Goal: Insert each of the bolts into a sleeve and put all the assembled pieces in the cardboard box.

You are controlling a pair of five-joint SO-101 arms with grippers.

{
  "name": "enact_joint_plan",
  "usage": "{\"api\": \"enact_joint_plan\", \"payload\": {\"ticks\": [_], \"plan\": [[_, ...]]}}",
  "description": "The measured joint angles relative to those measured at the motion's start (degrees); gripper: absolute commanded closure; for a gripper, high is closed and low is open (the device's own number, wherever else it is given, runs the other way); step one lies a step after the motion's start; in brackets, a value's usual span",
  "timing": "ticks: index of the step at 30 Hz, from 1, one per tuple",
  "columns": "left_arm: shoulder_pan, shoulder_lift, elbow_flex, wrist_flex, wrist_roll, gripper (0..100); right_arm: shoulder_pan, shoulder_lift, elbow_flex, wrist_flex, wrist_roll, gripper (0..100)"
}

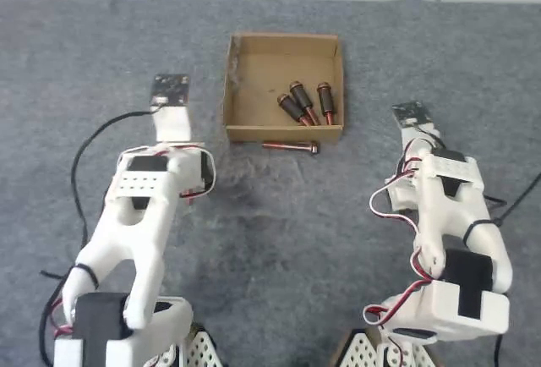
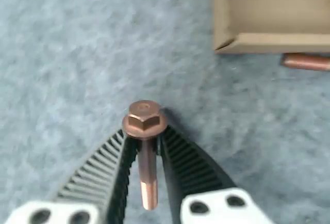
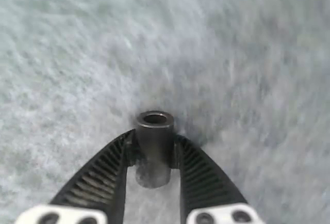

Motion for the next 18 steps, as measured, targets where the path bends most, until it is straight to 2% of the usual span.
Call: {"api": "enact_joint_plan", "payload": {"ticks": [6, 18], "plan": [[-3.5, 0.0, 0.1, 0.0, 0.5, 99, -2.3, 0.1, -1.3, -11.1, 2.0, 99.2], [-3.6, -0.7, 1.1, 0.0, 0.4, 99, -5.2, 0.1, 2.2, -44.1, 2.0, 99.2]]}}
